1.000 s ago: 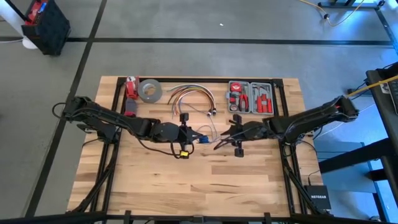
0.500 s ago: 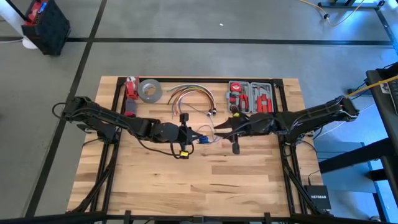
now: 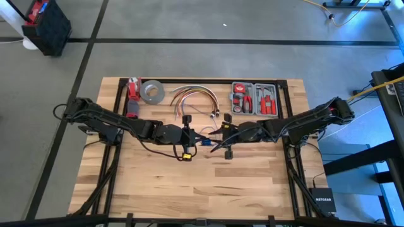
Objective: Coil cords
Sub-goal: Coil the blue wire on the black spool
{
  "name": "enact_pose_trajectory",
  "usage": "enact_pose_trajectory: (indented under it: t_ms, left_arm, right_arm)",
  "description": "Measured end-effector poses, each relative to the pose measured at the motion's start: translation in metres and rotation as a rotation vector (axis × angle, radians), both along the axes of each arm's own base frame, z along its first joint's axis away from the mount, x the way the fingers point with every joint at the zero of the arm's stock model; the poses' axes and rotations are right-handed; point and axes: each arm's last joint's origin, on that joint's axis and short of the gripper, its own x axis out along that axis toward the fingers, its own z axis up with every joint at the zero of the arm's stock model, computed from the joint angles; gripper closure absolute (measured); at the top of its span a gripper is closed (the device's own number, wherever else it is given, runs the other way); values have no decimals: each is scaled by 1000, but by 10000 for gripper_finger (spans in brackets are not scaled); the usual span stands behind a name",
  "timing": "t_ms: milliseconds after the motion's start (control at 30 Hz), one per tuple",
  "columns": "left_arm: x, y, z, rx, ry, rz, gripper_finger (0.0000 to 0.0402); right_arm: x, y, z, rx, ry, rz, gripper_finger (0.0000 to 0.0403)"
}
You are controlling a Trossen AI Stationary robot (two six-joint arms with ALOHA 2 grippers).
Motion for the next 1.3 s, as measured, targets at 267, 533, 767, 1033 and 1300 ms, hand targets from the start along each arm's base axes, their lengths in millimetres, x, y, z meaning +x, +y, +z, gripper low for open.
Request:
enact_pose_trajectory:
  t_ms: [267,533,767,1033,1300]
  left_arm:
    - [0,0,1,-4,-10,2,395]
    - [0,0,1,-4,-10,2,394]
    - [-1,1,5,-3,-20,10,390]
    - [-19,7,38,36,-106,88,313]
    - [-16,18,32,29,-122,132,283]
  right_arm:
    - [2,0,-3,-35,12,-20,344]
    - [2,0,-4,-35,15,-15,381]
    - [1,-1,-1,-50,7,-21,393]
    - [-23,-10,33,-76,-106,-160,395]
    - [-66,-25,75,-106,-252,-366,398]
